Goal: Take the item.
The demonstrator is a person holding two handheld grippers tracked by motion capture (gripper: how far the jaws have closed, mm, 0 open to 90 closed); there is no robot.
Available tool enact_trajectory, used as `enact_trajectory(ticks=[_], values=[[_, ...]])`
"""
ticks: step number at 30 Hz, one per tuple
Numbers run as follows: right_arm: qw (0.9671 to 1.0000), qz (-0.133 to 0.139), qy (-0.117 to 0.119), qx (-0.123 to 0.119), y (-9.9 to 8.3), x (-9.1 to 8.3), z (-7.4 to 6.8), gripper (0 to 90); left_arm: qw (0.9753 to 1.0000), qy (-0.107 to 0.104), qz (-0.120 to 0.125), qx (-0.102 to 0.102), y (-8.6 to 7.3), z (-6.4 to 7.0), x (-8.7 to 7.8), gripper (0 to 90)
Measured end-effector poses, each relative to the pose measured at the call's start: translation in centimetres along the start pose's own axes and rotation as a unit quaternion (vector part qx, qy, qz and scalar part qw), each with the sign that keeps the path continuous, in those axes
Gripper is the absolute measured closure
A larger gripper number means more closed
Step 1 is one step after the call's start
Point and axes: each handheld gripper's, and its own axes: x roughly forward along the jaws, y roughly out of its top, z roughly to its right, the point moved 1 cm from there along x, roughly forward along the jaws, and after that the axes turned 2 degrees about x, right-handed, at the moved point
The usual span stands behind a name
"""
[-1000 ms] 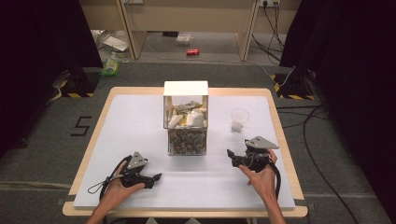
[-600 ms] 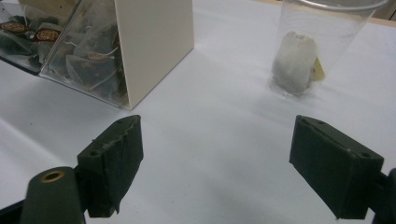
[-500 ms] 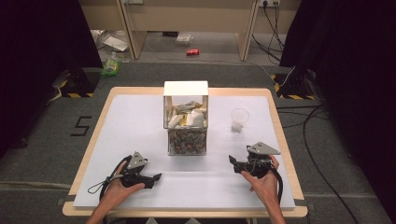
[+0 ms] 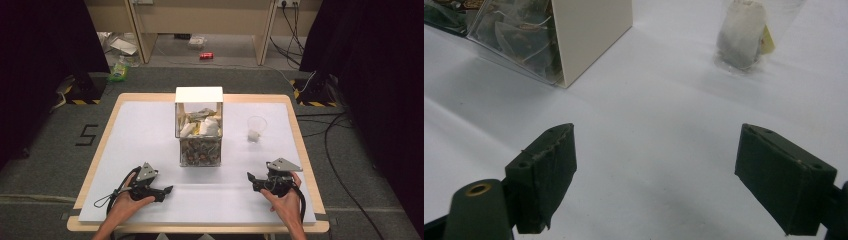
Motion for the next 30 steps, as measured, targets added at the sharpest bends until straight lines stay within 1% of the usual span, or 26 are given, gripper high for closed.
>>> enact_trajectory(ticks=[16, 18, 30], values=[[1.0, -0.007, 0.003, -0.005, -1.5, -0.9, -0.5, 17.0, 1.0, 0.0, 0.0, 0.0, 0.0, 0.0, 0.0, 15.7], [0.9999, -0.009, 0.004, -0.001, -1.7, -1.0, -0.7, 16.9, 1.0, 0.0, 0.0, 0.0, 0.0, 0.0, 0.0, 15.7], [0.9996, -0.025, 0.005, -0.009, -2.6, -1.4, -1.1, 16.6, 1.0, 0.0, 0.0, 0.0, 0.0, 0.0, 0.0, 15.7]])
